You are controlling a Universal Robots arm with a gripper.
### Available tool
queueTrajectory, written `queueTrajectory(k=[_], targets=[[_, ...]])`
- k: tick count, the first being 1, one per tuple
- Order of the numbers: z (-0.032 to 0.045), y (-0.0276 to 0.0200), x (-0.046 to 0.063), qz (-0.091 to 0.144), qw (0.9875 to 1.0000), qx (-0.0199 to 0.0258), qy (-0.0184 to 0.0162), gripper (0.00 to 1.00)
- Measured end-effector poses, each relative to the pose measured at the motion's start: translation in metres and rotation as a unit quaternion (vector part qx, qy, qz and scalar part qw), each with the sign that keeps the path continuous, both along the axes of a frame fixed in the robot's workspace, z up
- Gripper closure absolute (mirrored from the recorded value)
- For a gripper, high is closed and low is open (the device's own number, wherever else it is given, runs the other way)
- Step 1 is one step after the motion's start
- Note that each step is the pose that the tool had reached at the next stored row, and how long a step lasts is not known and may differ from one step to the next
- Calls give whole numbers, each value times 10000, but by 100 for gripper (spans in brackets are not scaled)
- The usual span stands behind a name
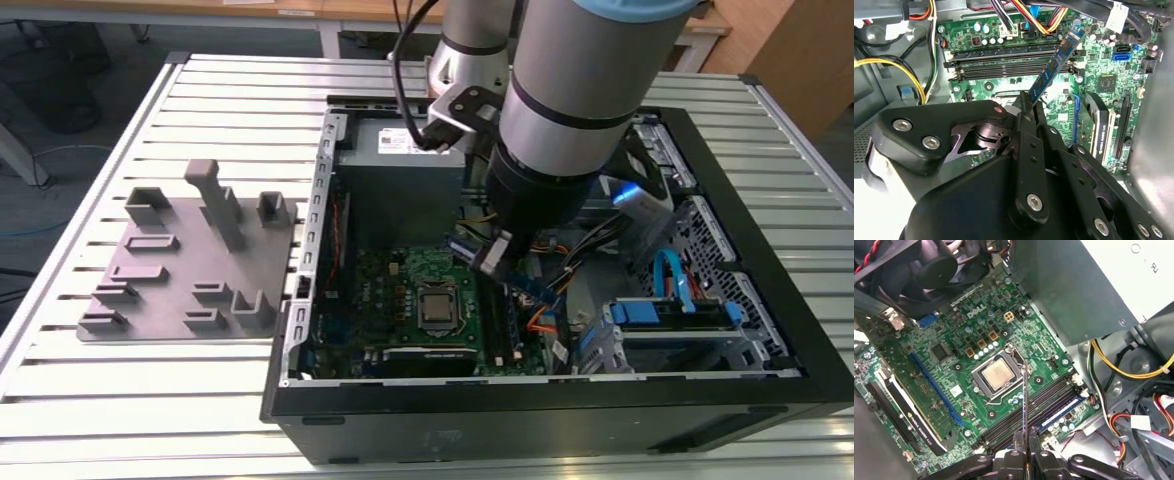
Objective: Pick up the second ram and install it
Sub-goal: 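Insert the second ram into the second slot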
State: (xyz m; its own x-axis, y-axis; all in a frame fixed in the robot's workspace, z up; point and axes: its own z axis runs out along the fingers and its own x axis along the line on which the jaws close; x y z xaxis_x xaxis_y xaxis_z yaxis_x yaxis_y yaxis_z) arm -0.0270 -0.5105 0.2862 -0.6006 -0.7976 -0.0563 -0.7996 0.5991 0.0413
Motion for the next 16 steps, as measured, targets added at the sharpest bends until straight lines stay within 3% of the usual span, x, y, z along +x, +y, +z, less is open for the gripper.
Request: queueTrajectory(k=[16], targets=[[-4,0,0,-512,9987,0,0,86]])
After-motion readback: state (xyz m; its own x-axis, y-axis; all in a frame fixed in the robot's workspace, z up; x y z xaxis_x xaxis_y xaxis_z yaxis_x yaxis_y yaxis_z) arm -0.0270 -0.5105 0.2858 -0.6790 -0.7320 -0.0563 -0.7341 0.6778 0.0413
